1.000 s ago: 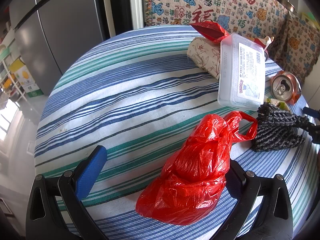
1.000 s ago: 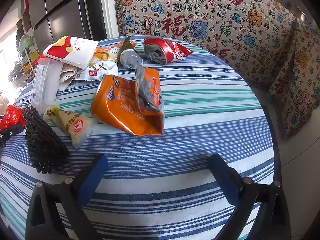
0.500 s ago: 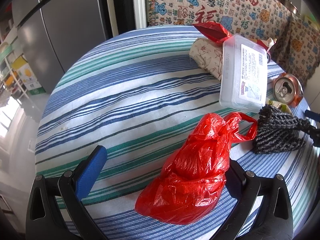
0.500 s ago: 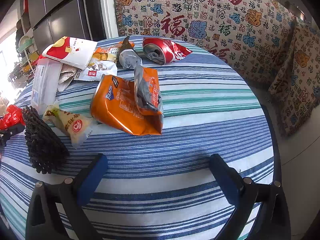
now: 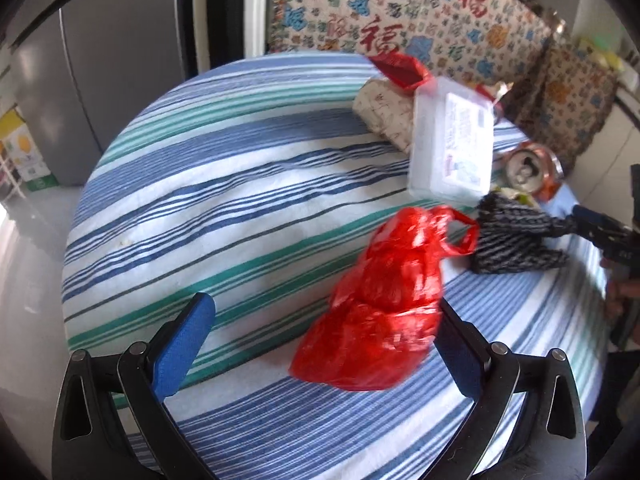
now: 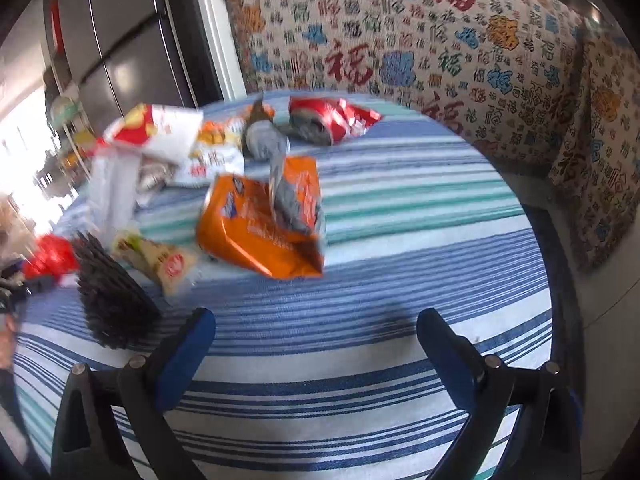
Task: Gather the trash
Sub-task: 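Lift the red bag with the left tool while the right tool approaches the orange can, then close the right tool on the crushed orange can and lift it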
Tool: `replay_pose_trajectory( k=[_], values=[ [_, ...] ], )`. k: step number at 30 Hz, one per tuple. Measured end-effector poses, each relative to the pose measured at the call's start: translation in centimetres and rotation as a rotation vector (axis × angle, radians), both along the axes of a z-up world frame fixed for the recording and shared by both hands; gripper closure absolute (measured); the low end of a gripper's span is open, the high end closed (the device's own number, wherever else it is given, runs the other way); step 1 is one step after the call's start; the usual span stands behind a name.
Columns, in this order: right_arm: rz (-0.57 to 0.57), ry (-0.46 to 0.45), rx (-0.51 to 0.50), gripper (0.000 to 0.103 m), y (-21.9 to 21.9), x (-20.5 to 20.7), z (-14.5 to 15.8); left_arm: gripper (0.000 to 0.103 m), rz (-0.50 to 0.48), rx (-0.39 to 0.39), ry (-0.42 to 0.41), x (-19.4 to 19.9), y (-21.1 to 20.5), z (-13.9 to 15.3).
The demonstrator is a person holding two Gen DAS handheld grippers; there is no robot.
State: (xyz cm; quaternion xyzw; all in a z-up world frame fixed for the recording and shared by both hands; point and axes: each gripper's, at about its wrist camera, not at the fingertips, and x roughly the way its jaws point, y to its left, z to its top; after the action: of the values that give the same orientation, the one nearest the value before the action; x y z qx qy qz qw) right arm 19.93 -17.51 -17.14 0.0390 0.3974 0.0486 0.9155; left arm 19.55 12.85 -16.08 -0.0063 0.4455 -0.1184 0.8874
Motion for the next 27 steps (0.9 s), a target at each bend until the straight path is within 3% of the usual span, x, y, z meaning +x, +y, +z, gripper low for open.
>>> replay_pose_trajectory(
  k=[3,8,14,17,18,19,20,22,23,27],
  values=[
    [0.008,-0.053,0.01,0.001,-1.1,-0.6,1.2,0.001,-0.078,0.008,-0.043,-0.7,-1.9,0.5],
    [0.074,-0.046,-0.021,0.021,-0.3,0.5,2.5,0.007,-0.181,0.122,-0.121,-1.8,-5.4,1.2],
    [0.125,-0.002,-0.092,0.046,2.3,3.3,3.0,0.021,-0.138,0.126,-0.093,-1.2,-4.9,0.8],
    [0.118,0.021,-0.125,0.052,2.9,4.6,2.4,0.021,-0.122,0.111,-0.109,-1.4,-4.5,1.1],
    [0.118,0.029,-0.131,0.057,3.0,4.9,2.2,0.021,-0.117,0.114,-0.122,-1.5,-4.5,1.2],
    [0.12,0.041,-0.128,0.074,2.9,5.3,2.0,0.021,-0.114,0.115,-0.13,-1.5,-4.6,1.2],
    [0.115,0.051,-0.137,0.084,2.9,5.5,1.9,0.024,-0.115,0.117,-0.136,-1.6,-4.5,1.2],
    [0.106,0.038,-0.135,0.085,2.8,5.2,2.1,0.055,-0.127,0.116,-0.136,-1.7,-4.8,1.0],
    [0.103,0.038,-0.126,0.085,2.7,4.9,2.3,0.064,-0.128,0.12,-0.127,-1.6,-4.9,0.9],
    [0.092,0.01,-0.151,0.085,2.5,3.4,3.3,0.067,-0.099,0.094,-0.156,-1.9,-4.3,1.4]
  ],
)
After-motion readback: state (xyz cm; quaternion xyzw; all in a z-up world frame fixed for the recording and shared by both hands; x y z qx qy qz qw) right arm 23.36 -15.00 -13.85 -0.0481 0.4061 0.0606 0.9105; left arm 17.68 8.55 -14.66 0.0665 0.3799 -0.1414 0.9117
